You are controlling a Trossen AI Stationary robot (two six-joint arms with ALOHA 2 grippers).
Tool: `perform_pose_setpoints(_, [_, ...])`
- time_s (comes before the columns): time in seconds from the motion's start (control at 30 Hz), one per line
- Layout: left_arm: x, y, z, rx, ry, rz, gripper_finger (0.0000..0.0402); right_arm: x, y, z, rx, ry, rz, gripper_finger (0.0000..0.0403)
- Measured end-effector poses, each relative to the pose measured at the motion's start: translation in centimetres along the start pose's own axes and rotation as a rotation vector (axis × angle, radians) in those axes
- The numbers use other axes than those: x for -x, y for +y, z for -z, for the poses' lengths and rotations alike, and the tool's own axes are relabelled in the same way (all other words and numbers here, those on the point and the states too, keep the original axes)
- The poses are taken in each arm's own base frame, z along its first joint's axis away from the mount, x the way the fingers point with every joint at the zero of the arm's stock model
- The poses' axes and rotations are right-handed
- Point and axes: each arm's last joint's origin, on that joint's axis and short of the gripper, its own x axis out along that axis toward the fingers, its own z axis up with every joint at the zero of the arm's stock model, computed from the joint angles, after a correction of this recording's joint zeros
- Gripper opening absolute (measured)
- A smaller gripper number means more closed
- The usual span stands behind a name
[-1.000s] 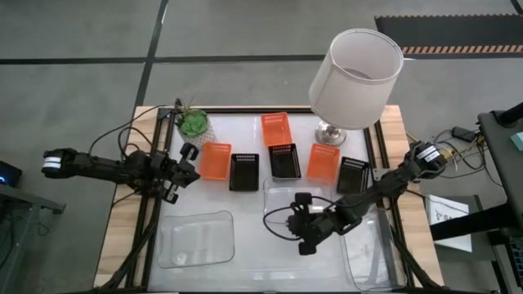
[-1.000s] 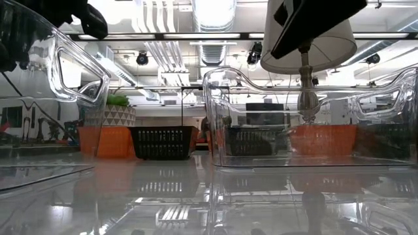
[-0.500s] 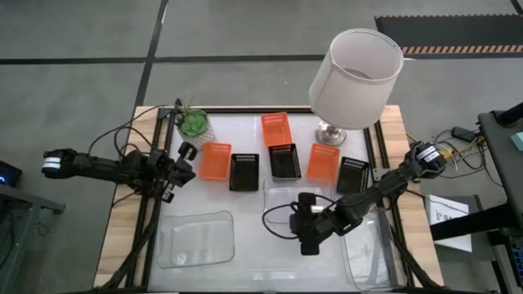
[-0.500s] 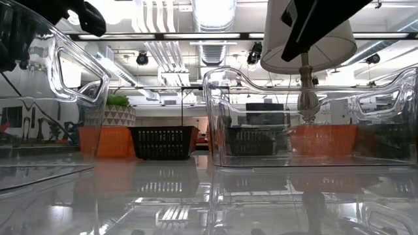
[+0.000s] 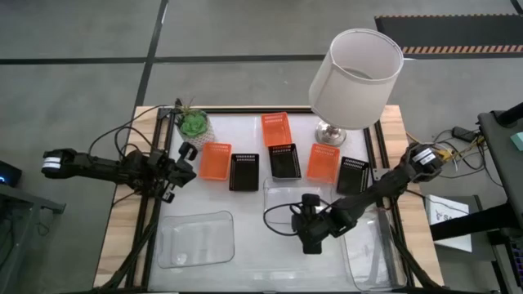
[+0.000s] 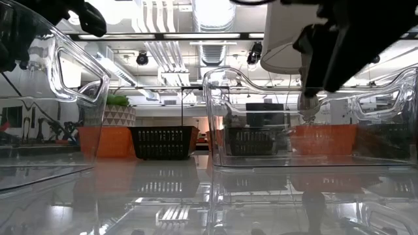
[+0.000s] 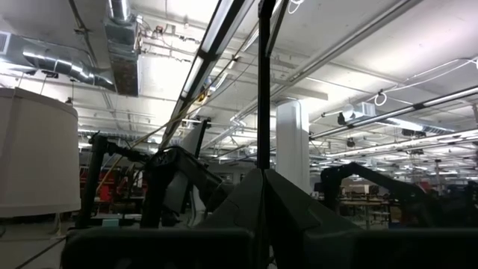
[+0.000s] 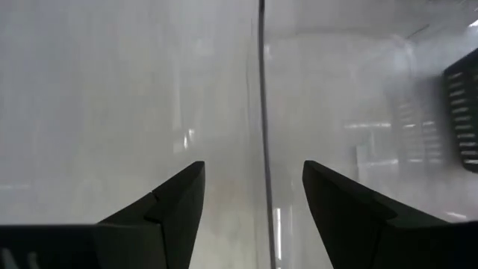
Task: Stack baskets by color
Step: Stack the middle transparent bin on the left transparent bin
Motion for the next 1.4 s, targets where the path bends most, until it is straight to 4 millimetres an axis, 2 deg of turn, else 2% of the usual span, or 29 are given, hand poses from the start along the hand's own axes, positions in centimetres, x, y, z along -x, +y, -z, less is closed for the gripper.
perform_pose_setpoints(0.13, [0.0,0.0,-0.1,-0.002,-0.004,0.001,0.0,-1.5,0.3,0.3,0.027,0.051,0.002,0.0219])
perform_pose_setpoints(0.37, [0.0,0.0,-0.1,-0.004,-0.009,0.002,0.0,-2.9,0.6,0.6,0.044,0.088,0.019,0.021])
perform_pose_setpoints(0.47, [0.0,0.0,-0.1,-0.005,-0.009,0.002,0.0,-2.9,0.6,0.6,0.043,0.087,0.02,0.0176])
perform_pose_setpoints(0.73, [0.1,0.0,-0.1,-0.029,-0.007,0.002,0.0,-2.9,0.5,0.5,0.051,0.086,0.017,0.0037])
perform_pose_setpoints(0.8, [0.1,0.0,-0.1,-0.029,-0.007,0.001,0.0,-2.8,0.6,0.5,0.06,0.087,0.012,0.0017])
perform_pose_setpoints(1.07, [0.0,0.0,-0.1,-0.029,-0.006,0.001,0.0,-2.4,0.7,0.0,0.089,0.075,0.008,0.0009])
perform_pose_setpoints(1.4, [0.0,-0.1,-0.2,-0.032,-0.014,0.003,0.0,0.8,1.0,-2.9,0.099,0.039,0.045,0.0009])
